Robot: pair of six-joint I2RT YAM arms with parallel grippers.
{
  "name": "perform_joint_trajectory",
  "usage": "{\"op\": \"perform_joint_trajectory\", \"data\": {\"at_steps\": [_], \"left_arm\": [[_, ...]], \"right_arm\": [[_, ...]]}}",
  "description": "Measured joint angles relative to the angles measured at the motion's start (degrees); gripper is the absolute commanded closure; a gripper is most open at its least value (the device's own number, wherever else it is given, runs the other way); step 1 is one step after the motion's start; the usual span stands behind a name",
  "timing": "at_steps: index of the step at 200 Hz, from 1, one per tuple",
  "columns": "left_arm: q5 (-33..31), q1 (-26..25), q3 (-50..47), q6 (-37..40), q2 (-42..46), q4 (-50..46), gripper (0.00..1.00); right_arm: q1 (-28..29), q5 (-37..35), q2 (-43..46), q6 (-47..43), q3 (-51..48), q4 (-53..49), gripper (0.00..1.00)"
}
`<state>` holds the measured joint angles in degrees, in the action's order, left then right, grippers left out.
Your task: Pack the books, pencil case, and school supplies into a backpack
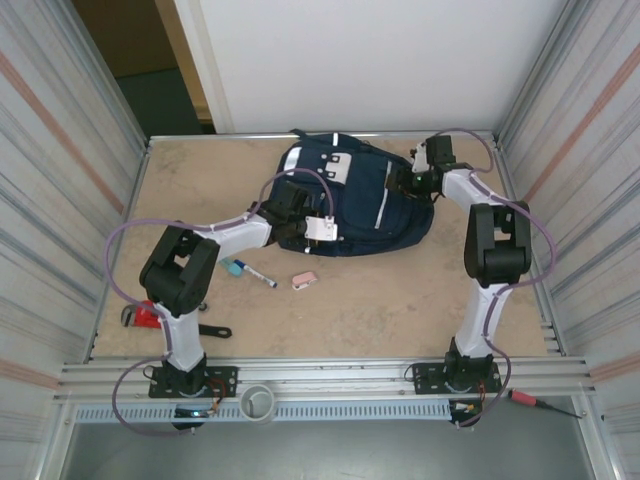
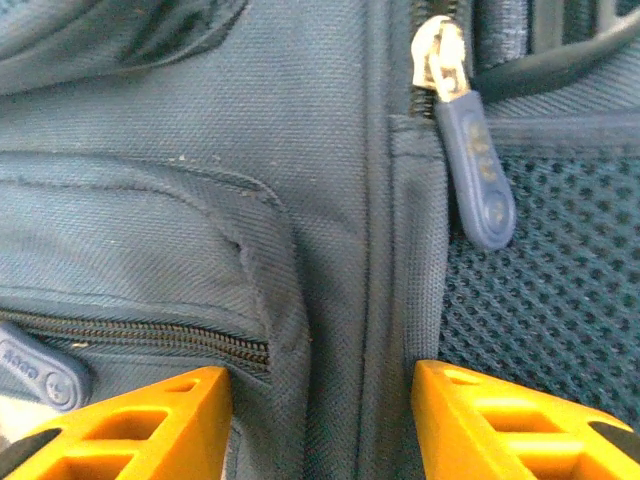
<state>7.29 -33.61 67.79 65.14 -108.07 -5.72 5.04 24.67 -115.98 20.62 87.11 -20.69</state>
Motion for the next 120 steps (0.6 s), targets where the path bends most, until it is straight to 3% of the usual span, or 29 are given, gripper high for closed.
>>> {"op": "perform_joint_trajectory", "data": {"at_steps": [26,73,120], "left_arm": [[-0.2,0.2,-1.0,-0.9,0.7,0.0,0.48],[-1.2,0.3,-1.1,-3.3,0.7,0.7,0.71],[1.2,1.2,-0.5,-9.0,0.7,0.3,1.00]], "right_arm": [[1.5,0.3,-4.4,0.0,6.8,-1.2,0.54],[2.4,-1.0,-4.0,-0.4,9.9,-3.8,0.44],[2.6,-5.8,11.3,-1.8,-2.8,-4.0,0.40]]}}
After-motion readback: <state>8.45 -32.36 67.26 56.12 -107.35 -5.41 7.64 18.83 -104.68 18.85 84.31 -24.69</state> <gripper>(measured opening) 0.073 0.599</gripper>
